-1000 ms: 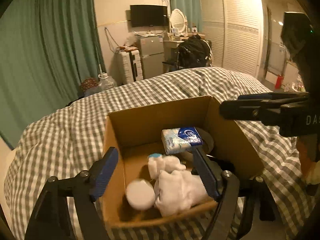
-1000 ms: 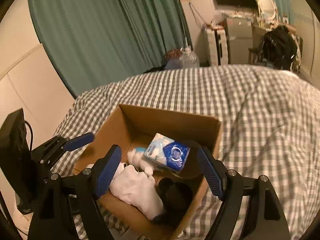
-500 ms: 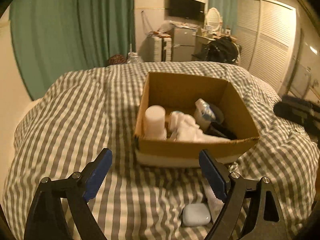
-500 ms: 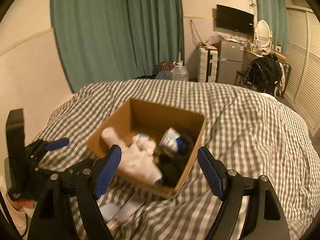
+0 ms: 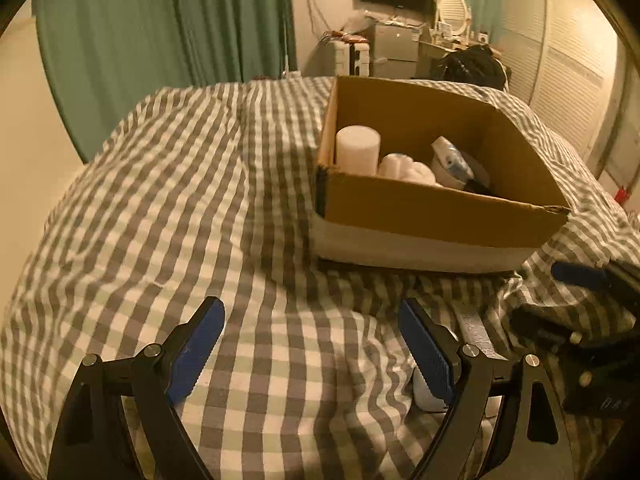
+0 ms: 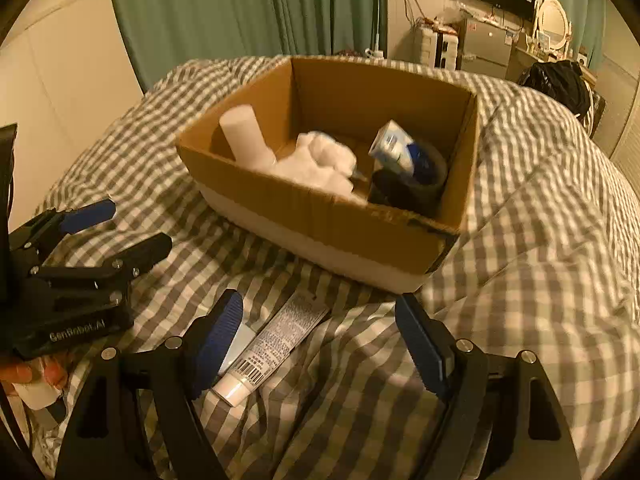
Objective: Organize objects
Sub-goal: 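Grasp the white earbuds case with the left gripper while the right grasps the cream tube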
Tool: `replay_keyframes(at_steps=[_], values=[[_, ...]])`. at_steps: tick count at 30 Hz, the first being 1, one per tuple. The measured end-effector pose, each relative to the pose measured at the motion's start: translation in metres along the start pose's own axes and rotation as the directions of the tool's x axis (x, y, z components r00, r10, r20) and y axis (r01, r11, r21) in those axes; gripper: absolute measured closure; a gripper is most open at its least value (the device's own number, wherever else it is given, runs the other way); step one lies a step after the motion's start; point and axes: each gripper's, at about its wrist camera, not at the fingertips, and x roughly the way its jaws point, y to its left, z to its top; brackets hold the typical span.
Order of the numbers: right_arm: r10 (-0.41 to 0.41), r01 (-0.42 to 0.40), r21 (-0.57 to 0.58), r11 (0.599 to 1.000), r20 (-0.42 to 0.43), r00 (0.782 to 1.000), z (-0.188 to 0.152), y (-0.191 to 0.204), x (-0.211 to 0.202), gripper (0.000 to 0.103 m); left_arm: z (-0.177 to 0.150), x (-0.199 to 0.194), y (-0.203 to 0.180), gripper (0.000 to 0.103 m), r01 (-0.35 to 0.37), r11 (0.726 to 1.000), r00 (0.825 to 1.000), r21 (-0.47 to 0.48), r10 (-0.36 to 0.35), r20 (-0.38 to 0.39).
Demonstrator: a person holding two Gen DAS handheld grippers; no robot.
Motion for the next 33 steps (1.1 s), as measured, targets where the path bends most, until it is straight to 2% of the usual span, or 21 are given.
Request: replay_keyframes(at_steps=[6, 8, 10, 14, 18, 25, 29, 32, 33], values=[[0.001, -0.003, -0.036, 0.999, -0.069, 0.998, -0.006, 0.013, 0.02, 0.025, -0.001, 0.006, 0.009, 0.012, 0.004, 0.999, 1.0, -0.041, -0.005, -0.028], [0.003, -0.009, -0.059, 0.998, -0.093, 0.996, -0.008, 0.019, 0.027, 0.029, -0.001, 0.008, 0.011, 0.012, 0.009, 0.999, 0.999, -0.05, -0.01, -0.033], [0.005, -0.016, -0.085, 0.996, -0.125, 0.992, -0.011, 0.026, 0.034, 0.04, -0.003, 0.007, 0.013, 0.012, 0.01, 0.998, 0.999, -0.054, -0.012, -0.035], [0.017, -0.036, -0.113, 0.993, -0.163, 0.987, -0.02, 0.033, 0.044, 0.042, -0.005, 0.007, 0.011, 0.012, 0.005, 0.999, 0.999, -0.049, -0.007, -0.04], [0.018, -0.032, -0.079, 0.996, -0.17, 0.985, -0.026, 0.022, 0.044, 0.047, -0.003, 0.008, 0.007, 0.012, -0.004, 0.999, 0.999, -0.038, 0.002, -0.044], [-0.059, 0.036, -0.134, 0.99, -0.169, 0.984, -0.035, 0.025, 0.043, 0.05, -0.004, 0.012, 0.007, 0.012, -0.009, 0.999, 0.999, -0.037, 0.007, -0.048], [-0.172, 0.118, -0.241, 0.963, -0.218, 0.961, -0.042, 0.037, 0.065, 0.053, -0.005, 0.015, 0.008, 0.012, -0.011, 0.999, 0.999, -0.039, 0.009, -0.053], [-0.186, 0.125, -0.277, 0.953, -0.206, 0.961, -0.042, 0.044, 0.066, 0.062, -0.006, 0.016, 0.009, 0.012, -0.01, 0.999, 0.998, -0.039, 0.008, -0.054], [-0.176, 0.119, -0.269, 0.956, -0.2, 0.964, -0.041, 0.043, 0.063, 0.069, -0.006, 0.016, 0.009, 0.012, -0.009, 0.999, 0.998, -0.041, 0.007, -0.055]])
